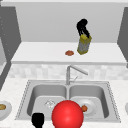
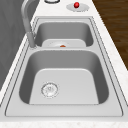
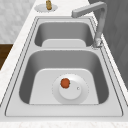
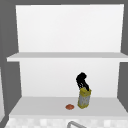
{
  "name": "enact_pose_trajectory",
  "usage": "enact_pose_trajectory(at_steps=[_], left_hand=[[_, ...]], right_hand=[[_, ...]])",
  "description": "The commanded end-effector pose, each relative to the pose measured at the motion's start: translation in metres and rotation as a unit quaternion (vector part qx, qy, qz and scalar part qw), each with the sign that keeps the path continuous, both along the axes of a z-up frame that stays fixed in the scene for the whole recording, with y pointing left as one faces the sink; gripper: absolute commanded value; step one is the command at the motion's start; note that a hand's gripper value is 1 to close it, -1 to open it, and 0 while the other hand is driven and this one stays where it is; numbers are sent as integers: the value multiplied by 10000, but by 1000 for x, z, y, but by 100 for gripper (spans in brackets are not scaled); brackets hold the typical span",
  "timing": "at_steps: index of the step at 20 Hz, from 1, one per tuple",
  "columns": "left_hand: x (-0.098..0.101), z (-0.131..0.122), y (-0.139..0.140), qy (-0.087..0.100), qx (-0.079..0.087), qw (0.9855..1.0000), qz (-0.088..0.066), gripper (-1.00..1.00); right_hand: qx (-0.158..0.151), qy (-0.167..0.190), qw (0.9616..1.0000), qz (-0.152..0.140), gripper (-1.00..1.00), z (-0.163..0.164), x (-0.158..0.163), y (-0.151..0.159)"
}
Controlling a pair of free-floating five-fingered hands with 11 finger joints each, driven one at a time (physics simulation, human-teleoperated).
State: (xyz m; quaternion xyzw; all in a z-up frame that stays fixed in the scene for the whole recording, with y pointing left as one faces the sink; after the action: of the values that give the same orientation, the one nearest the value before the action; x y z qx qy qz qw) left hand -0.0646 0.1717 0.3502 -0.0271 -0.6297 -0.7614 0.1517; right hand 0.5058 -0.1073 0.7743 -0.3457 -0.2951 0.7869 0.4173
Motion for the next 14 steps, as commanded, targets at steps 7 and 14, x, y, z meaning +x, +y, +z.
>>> enact_pose_trajectory(at_steps=[7, 14], left_hand=[[0, 0, 0, 0, 0, 10000, 0, 0], [0, 0, 0, 0, 0, 10000, 0, 0]], right_hand=[[-37, -220, 9998, 4, 100, 8, -1, -6], [-149, -170, 9997, -1, 100, 43, -14, -17]])
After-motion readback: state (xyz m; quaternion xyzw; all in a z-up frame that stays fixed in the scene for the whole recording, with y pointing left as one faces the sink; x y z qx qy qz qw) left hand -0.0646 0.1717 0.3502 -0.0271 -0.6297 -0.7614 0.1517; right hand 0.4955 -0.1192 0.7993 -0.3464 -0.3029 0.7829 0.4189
